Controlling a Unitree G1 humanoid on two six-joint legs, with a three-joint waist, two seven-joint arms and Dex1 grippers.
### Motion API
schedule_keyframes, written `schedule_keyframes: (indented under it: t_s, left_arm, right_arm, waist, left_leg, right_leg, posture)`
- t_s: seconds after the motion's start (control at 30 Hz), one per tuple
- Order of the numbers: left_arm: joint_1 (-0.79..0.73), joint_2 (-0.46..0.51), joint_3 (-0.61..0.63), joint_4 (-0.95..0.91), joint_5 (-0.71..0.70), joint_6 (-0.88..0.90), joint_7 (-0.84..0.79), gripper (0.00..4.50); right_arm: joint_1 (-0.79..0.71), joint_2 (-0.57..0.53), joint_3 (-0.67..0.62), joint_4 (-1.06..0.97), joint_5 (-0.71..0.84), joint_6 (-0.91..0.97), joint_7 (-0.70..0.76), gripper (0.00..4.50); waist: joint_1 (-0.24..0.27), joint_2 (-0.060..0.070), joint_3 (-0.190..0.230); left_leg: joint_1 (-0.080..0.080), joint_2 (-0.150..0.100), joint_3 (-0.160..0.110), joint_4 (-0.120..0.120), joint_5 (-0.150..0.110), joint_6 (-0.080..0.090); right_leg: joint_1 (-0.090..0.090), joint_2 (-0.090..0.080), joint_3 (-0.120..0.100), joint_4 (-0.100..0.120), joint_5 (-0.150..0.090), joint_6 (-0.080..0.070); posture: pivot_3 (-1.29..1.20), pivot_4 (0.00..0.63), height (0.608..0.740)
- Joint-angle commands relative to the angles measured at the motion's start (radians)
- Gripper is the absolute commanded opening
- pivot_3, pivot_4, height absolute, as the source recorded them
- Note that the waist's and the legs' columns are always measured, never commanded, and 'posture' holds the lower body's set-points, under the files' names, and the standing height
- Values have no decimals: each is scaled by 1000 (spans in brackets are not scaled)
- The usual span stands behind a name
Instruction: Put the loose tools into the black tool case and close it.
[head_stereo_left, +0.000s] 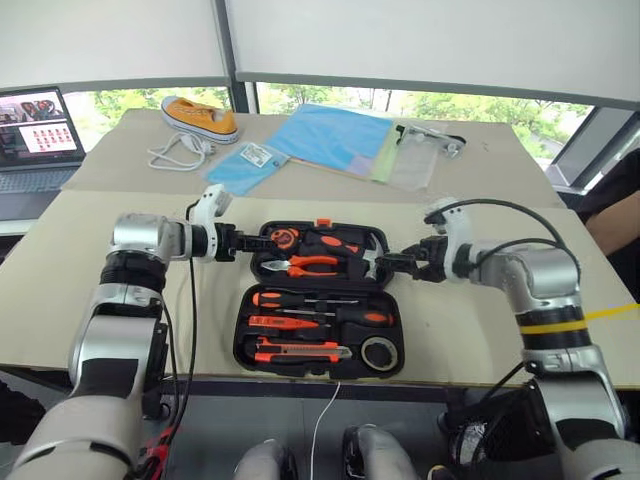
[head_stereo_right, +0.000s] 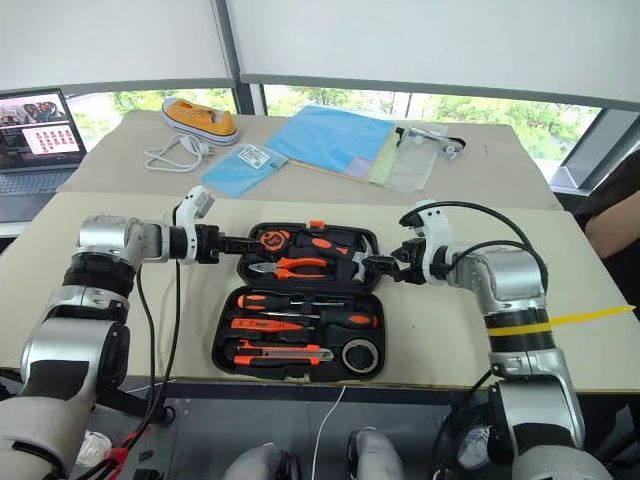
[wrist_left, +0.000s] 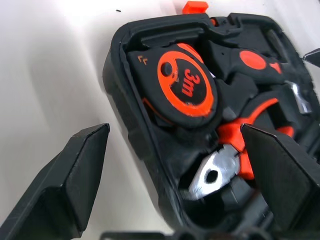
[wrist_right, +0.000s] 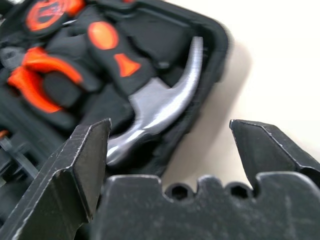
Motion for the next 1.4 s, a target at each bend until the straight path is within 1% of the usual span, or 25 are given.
schedule_keyframes:
  t_s: [0.03,0.1,0.17,0.2,0.23,0.27,0.3,0.33,0.43,0.47,0.63,0.77,0.8,0.9,1.07,1.17,1.23,1.3,1.37,1.4]
  left_arm:
    - [1,0,-4,5,11,-24,-11,3037]
    - [7,-2,-6,0,11,-19,-15,2258]
    - [12,-3,-11,-7,13,-17,-22,1576]
    - [15,-3,-14,-15,15,-10,-26,1143]
    - [18,-3,-15,-19,16,-6,-27,833]
    - [20,-3,-15,-23,15,-1,-29,403]
    - [23,-3,-14,-26,14,3,-31,78]
    - [25,-2,-13,-27,14,4,-30,0]
    - [31,-2,-8,-32,13,10,-29,0]
    - [33,-2,-7,-34,12,12,-29,0]
    - [50,6,8,-74,-2,-4,-49,0]
    - [80,2,62,-157,-26,-141,-48,0]
    - [95,-3,77,-193,-25,-217,-38,0]
    - [116,-26,130,-283,-44,-374,-5,0]
    - [165,-47,134,-360,-36,-499,5,0]
    - [187,-60,132,-379,-25,-553,28,0]
    - [211,-67,128,-389,-10,-589,57,0]
    - [263,-71,117,-405,23,-654,96,0]
    - [323,-76,117,-432,54,-725,156,0]
    - [357,-73,108,-451,86,-791,184,0]
  right_arm:
    - [-31,17,-13,50,-21,-33,-22,3057]
    - [-26,26,0,57,-29,-34,-24,2304]
    - [-25,32,3,59,-32,-30,-26,1684]
    - [-18,34,14,53,-38,-32,-23,1270]
    - [-13,34,21,48,-42,-35,-20,1006]
    - [-8,37,24,44,-42,-34,-19,601]
    - [-5,39,24,42,-41,-32,-19,308]
    - [-3,40,25,43,-41,-33,-18,48]
    - [-1,39,33,50,-47,-34,-16,48]
    - [0,37,38,51,-49,-34,-14,48]
    - [-17,33,35,46,-49,-34,-10,48]
    - [-25,38,6,5,-61,-136,-29,48]
    - [-27,43,-10,-11,-64,-173,-43,48]
    - [-24,66,-69,-70,-70,-280,-101,48]
    - [13,86,-98,-122,-106,-424,-158,48]
    - [41,84,-97,-142,-127,-482,-172,48]
    - [92,78,-80,-169,-150,-528,-166,48]
    - [170,72,-53,-199,-194,-614,-169,48]
    - [247,84,-48,-221,-234,-698,-204,48]
    - [287,77,-34,-228,-277,-779,-222,48]
  waist:
    - [-4,0,0]
    - [-8,0,0]
    - [-9,0,0]
    - [-9,0,0]
    - [-7,0,0]
    - [-5,0,0]
    - [-5,0,-1]
    - [-5,0,-1]
    - [-4,0,-1]
    - [-4,0,-1]
    - [-5,1,-1]
    - [-5,1,-1]
    - [-5,1,-1]
    - [-3,0,0]
    - [1,0,0]
    - [1,0,0]
    - [0,0,0]
    - [0,0,0]
    - [2,0,0]
    - [1,0,0]
  left_leg:
    - [0,0,0,0,0,0]
    - [0,0,0,0,0,0]
    - [1,0,0,0,0,0]
    - [2,0,0,0,0,-1]
    - [2,-1,0,0,0,-1]
    - [2,-1,0,1,0,-1]
    - [4,-1,1,1,0,-1]
    - [6,-1,1,1,0,-1]
    - [8,-1,2,1,0,-1]
    - [8,-1,2,1,0,-2]
    - [8,-1,2,1,1,-2]
    - [7,-1,2,1,1,-2]
    - [7,-1,2,1,1,-2]
    - [5,-2,2,1,2,-4]
    - [-10,-3,3,2,4,-6]
    - [-12,-1,4,0,4,-6]
    - [-13,0,3,0,4,-6]
    - [-13,0,3,-2,4,-6]
    - [-12,0,3,-3,4,-6]
    - [-12,0,3,-3,4,-6]
  right_leg:
    - [0,0,0,1,0,0]
    - [0,-1,0,1,0,0]
    - [0,-1,1,2,-1,1]
    - [0,-1,1,3,-1,2]
    - [0,-2,1,3,-1,2]
    - [1,-3,1,3,-2,3]
    - [2,-4,2,2,-2,4]
    - [3,-4,3,2,-3,4]
    - [4,-7,4,2,-4,7]
    - [4,-11,4,3,-4,7]
    - [4,-11,3,3,-3,5]
    - [3,-11,3,3,-2,3]
    - [3,-12,3,3,-2,3]
    - [1,-13,3,3,-1,2]
    - [-16,-11,3,6,1,-1]
    - [-16,-2,1,6,1,-2]
    - [-16,0,-1,4,1,-1]
    - [-16,2,-1,3,1,-1]
    - [-16,2,-1,2,1,-1]
    - [-15,2,0,2,0,-1]
  posture:
    - [0,150,718]
    - [0,150,718]
    - [0,150,718]
    - [0,150,718]
    - [0,150,718]
    - [0,150,718]
    - [0,150,718]
    - [0,150,718]
    - [0,150,718]
    - [0,150,718]
    - [0,150,718]
    - [0,150,718]
    - [0,150,718]
    - [0,150,718]
    - [0,150,718]
    - [0,150,718]
    - [0,150,718]
    - [0,150,718]
    - [0,150,718]
    - [0,150,718]
